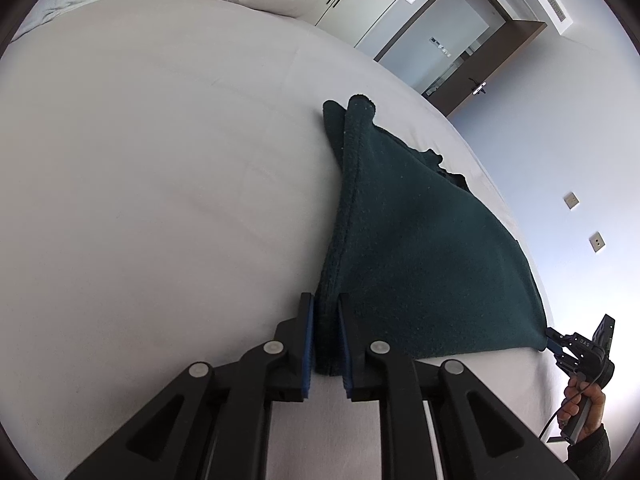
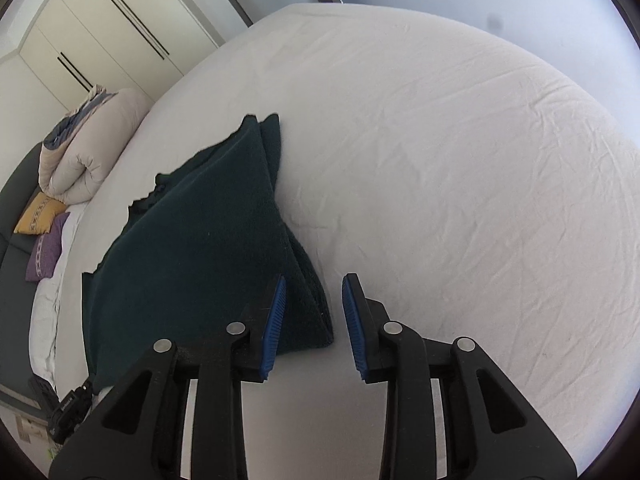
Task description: Fold small clothes
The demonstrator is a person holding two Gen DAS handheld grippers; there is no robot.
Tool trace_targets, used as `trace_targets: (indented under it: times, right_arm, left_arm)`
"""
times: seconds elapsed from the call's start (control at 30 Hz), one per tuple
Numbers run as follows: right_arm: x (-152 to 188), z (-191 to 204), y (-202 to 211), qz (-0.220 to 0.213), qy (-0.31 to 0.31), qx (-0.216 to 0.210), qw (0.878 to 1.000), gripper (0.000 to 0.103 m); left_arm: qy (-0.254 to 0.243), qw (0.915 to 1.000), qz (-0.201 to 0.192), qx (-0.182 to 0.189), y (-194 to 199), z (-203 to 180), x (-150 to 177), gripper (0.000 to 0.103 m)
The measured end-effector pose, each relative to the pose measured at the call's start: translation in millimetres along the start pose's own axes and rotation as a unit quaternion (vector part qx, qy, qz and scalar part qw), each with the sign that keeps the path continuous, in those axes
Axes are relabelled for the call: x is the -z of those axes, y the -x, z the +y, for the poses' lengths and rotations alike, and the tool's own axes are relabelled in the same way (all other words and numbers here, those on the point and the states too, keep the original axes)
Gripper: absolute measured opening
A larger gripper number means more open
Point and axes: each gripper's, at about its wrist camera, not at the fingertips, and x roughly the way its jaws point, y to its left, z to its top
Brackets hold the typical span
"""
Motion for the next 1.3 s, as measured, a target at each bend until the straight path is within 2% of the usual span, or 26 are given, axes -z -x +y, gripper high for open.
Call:
trace_targets:
  times: [0.07, 0.13, 0.23, 0.33, 0.5, 0.7, 0.8, 0.9, 1.07, 1.2, 1.3]
  right_arm:
    - [8.8, 6.8, -9.4, 0.011, 0.028, 0.021, 0.999, 0.027]
    - [15.9, 14.2, -9.1, -0.004, 0.058, 0.05, 0.997, 0.015]
    - [19.3, 16.7, -5.8, -0.008, 0.067, 0.068, 0.995, 0.009]
    - [20.1, 17.4, -0.8, -0.01, 0.071, 0.077, 0.995, 0.007]
    - [28.2, 11.9, 0.2, -0.005, 0.066, 0.079, 0.995, 0.006]
    - [27.0, -4.4, -5.2, 0.009, 0.037, 0.039, 0.999, 0.01]
    - [26.7, -10.7, 2.5, 0.012, 0.024, 0.026, 0.999, 0.018]
    - [29.3, -15.6, 15.8, -0.009, 0.009, 0.04, 0.999, 0.025]
    - [27.8, -20.7, 41.2, -0.051, -0.016, 0.054, 0.997, 0.025]
    - [15.1, 4.3, 58.4, -0.08, -0.005, 0.021, 0.997, 0.025]
    - [4.6, 43.3, 52.8, -0.074, 0.027, -0.019, 0.997, 0.025]
  left_arm:
    - [-0.004, 1.0, -0.001, -0.004, -2.7, -4.5, 1.2, 0.016]
    - [-0.008, 0.9999, -0.003, -0.006, -1.1, -6.4, 4.6, 0.016]
    - [-0.009, 0.9999, -0.004, -0.007, -1.6, -6.8, 4.9, 0.016]
    - [-0.017, 0.9997, -0.004, -0.018, -2.7, -10.1, 5.7, 0.016]
    - [-0.054, 0.9966, -0.007, -0.062, -6.4, -23.2, 7.6, 0.017]
    - [-0.093, 0.9898, -0.011, -0.107, -9.7, -35.8, 11.1, 0.017]
    - [-0.112, 0.9846, -0.015, -0.133, -11.6, -42.2, 12.8, 0.019]
    - [-0.128, 0.9795, -0.017, -0.155, -12.0, -47.5, 15.5, 0.021]
    - [-0.132, 0.9779, -0.016, -0.161, -13.5, -48.8, 15.0, 0.023]
    - [-0.137, 0.9762, -0.016, -0.167, -14.7, -51.2, 16.8, 0.023]
    - [-0.141, 0.9748, -0.015, -0.172, -16.1, -52.3, 17.6, 0.023]
